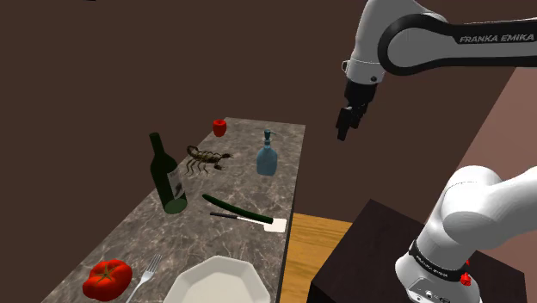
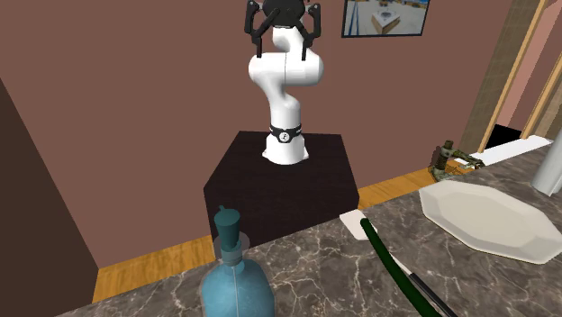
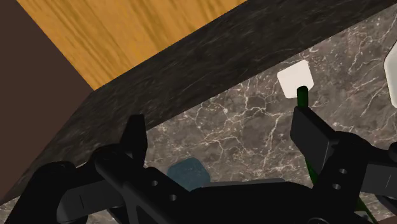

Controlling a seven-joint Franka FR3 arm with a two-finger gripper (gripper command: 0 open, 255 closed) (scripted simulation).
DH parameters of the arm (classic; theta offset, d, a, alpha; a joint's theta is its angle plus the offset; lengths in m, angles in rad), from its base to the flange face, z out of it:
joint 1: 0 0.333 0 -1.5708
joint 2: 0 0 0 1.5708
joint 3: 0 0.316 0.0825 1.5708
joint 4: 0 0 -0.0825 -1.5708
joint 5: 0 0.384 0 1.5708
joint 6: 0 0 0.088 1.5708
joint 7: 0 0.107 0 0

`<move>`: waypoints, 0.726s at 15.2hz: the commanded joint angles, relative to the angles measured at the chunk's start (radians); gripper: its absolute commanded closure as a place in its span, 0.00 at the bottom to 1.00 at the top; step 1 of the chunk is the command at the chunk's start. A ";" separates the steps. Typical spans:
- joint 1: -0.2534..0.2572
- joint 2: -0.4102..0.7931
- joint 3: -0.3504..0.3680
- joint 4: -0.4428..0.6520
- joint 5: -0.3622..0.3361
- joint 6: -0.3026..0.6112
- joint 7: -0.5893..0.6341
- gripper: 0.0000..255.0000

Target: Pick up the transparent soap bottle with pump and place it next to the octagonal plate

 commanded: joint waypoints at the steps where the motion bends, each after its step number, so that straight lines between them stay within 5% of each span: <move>1: 0.000 0.000 0.000 0.000 0.000 0.000 0.000 0.00; 11: -0.025 0.402 -0.002 0.196 -0.025 0.207 0.007 0.00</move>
